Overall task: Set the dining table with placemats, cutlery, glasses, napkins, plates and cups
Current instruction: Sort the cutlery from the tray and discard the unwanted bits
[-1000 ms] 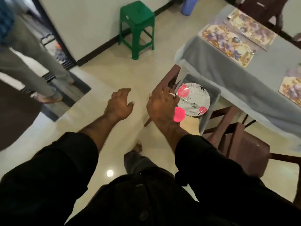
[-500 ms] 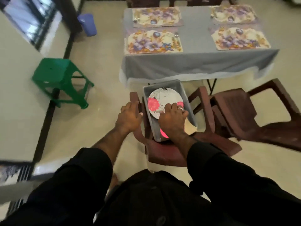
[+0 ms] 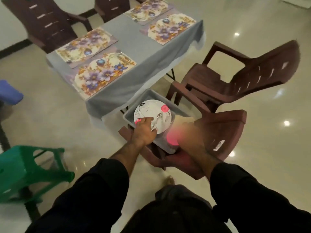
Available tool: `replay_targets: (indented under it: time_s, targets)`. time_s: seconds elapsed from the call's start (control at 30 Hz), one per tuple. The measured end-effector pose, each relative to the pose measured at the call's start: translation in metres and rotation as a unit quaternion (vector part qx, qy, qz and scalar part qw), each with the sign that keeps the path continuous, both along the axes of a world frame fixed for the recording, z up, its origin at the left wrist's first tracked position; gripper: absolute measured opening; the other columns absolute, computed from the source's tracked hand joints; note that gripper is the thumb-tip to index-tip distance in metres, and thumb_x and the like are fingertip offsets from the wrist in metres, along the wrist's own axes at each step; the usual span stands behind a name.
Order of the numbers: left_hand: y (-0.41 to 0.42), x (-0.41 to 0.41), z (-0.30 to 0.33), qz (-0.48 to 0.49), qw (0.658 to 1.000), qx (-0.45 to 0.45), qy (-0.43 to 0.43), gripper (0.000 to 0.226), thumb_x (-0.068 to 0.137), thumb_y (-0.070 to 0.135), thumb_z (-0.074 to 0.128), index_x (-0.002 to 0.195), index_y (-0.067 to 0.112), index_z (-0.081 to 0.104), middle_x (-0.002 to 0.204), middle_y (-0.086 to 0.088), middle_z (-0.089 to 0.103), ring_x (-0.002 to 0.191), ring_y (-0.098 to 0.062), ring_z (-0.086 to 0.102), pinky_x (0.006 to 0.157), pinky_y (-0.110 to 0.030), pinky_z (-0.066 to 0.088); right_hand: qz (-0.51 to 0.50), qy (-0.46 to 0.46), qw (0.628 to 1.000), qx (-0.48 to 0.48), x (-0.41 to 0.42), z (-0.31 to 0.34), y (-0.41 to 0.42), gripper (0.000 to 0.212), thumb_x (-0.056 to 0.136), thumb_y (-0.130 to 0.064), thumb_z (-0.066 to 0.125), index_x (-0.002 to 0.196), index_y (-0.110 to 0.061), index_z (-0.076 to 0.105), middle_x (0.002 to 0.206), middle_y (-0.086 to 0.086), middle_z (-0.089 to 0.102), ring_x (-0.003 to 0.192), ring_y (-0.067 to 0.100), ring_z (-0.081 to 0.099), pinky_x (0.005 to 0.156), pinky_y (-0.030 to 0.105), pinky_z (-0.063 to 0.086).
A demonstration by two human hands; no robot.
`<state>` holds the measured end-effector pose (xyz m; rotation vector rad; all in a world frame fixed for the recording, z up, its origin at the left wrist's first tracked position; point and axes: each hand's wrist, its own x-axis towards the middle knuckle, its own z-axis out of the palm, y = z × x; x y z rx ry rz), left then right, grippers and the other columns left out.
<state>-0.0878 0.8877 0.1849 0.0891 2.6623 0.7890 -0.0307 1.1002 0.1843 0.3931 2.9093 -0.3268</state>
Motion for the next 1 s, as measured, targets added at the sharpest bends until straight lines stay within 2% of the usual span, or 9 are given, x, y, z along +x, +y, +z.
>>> replay_targets:
  time_s: [0.13,0.23,0.33,0.4,0.5,0.6,0.73,0.87,1.0]
  targets:
    - [0.005,-0.026,-0.023,-0.040,0.999,0.000,-0.033,0.061,0.094,0.029,0.073,0.151,0.016,0.053,0.148,-0.014,0.056,0.135,-0.036,0.052,0.114,-0.048,0.044,-0.022,-0.034,0.997,-0.060,-0.017,-0.021,-0.002,0.040,0.093,-0.017,0.058,0.131,-0.010,0.054,0.126,0.014,0.059,0.106,0.042,0.066,0.083,0.044,0.052]
    - [-0.009,-0.038,-0.031,-0.055,0.994,0.011,-0.098,0.055,0.097,0.029,0.073,0.148,0.017,0.055,0.140,-0.011,0.065,0.127,-0.030,0.062,0.110,-0.041,0.049,-0.037,-0.060,0.993,-0.095,-0.036,-0.029,-0.018,0.037,0.095,-0.018,0.055,0.131,-0.010,0.054,0.124,0.017,0.063,0.109,0.042,0.066,0.085,0.042,0.052]
    - [-0.037,-0.056,-0.032,-0.055,0.988,-0.007,-0.144,0.037,0.098,0.034,0.071,0.133,0.022,0.067,0.121,-0.006,0.075,0.108,-0.026,0.070,0.097,-0.035,0.055,-0.034,-0.082,0.990,-0.114,-0.059,-0.033,-0.037,0.031,0.099,-0.026,0.054,0.126,-0.011,0.059,0.122,0.016,0.067,0.112,0.038,0.066,0.090,0.040,0.052]
    - [-0.054,-0.074,-0.037,-0.037,0.985,-0.021,-0.167,0.028,0.093,0.045,0.069,0.117,0.030,0.071,0.109,-0.001,0.078,0.099,-0.023,0.074,0.095,-0.039,0.058,-0.025,-0.098,0.990,-0.102,-0.073,-0.037,-0.045,0.030,0.099,-0.030,0.054,0.123,-0.013,0.062,0.122,0.015,0.068,0.113,0.035,0.066,0.092,0.040,0.053]
    - [-0.072,-0.114,-0.081,-0.015,0.979,-0.009,-0.201,0.039,0.077,0.058,0.065,0.104,0.029,0.071,0.099,0.000,0.078,0.088,-0.023,0.077,0.088,-0.047,0.064,-0.038,-0.115,0.988,-0.095,-0.093,-0.050,-0.050,0.029,0.099,-0.036,0.052,0.115,-0.017,0.068,0.117,0.008,0.071,0.108,0.030,0.068,0.090,0.039,0.056]
    - [-0.061,-0.153,-0.110,-0.021,0.977,0.000,-0.210,0.041,0.078,0.055,0.072,0.106,0.025,0.073,0.103,-0.002,0.074,0.092,-0.027,0.076,0.085,-0.049,0.065,-0.063,-0.129,0.986,-0.089,-0.113,-0.077,-0.054,0.025,0.097,-0.033,0.053,0.108,-0.020,0.072,0.110,0.005,0.074,0.102,0.026,0.070,0.087,0.035,0.056]
    - [-0.032,-0.192,-0.149,-0.087,0.972,-0.006,-0.218,0.025,0.088,0.042,0.081,0.107,0.026,0.077,0.110,0.001,0.075,0.104,-0.021,0.071,0.096,-0.033,0.056,-0.100,-0.170,0.976,-0.090,-0.136,-0.136,-0.068,0.021,0.093,-0.023,0.058,0.106,-0.020,0.073,0.106,0.002,0.075,0.099,0.021,0.071,0.074,0.027,0.045]
    - [-0.015,-0.225,-0.224,-0.140,0.956,-0.063,-0.252,0.029,0.090,0.040,0.081,0.112,0.022,0.077,0.117,-0.002,0.076,0.111,-0.023,0.068,0.092,-0.029,0.050,-0.070,-0.199,0.976,-0.055,-0.163,-0.196,-0.088,0.026,0.090,-0.020,0.054,0.111,-0.021,0.069,0.111,0.003,0.071,0.105,0.026,0.069,0.087,0.038,0.052]
    - [0.002,-0.246,-0.289,-0.174,0.948,-0.111,-0.241,0.033,0.089,0.047,0.076,0.110,0.023,0.070,0.114,-0.003,0.075,0.110,-0.028,0.068,0.087,-0.034,0.053,-0.019,-0.224,0.974,0.040,-0.200,-0.233,-0.089,0.032,0.086,-0.028,0.061,0.117,-0.022,0.063,0.117,0.003,0.065,0.111,0.026,0.061,0.095,0.045,0.038]
